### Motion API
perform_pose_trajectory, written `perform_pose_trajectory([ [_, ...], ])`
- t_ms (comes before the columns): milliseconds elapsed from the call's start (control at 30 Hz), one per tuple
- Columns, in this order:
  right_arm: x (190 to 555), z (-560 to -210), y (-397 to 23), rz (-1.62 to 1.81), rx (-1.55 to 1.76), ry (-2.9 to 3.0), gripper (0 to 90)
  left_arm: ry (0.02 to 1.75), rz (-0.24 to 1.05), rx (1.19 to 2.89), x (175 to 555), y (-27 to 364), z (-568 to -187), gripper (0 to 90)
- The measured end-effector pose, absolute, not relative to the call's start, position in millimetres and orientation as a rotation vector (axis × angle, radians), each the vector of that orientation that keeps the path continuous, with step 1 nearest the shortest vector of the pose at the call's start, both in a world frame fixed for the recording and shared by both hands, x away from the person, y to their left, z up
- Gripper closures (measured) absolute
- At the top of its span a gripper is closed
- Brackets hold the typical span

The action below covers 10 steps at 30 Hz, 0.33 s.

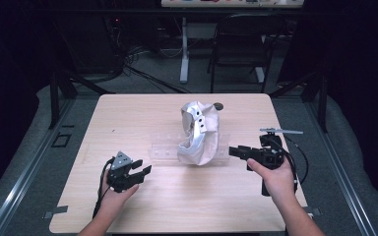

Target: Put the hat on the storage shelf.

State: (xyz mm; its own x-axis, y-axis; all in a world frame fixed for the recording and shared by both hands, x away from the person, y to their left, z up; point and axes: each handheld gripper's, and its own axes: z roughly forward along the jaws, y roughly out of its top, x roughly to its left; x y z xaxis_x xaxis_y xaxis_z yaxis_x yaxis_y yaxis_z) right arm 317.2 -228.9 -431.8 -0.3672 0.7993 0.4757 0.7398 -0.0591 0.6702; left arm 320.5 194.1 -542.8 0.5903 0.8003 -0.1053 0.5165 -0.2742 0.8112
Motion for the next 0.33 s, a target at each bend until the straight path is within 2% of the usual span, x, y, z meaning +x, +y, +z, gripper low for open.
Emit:
perform_pose_trajectory([
  [333, 295, -480, -234, 1.324, 1.685, 2.074, 51.3, 1.033, 0.417, 1.965, 321, 191, -546, 53.4],
])
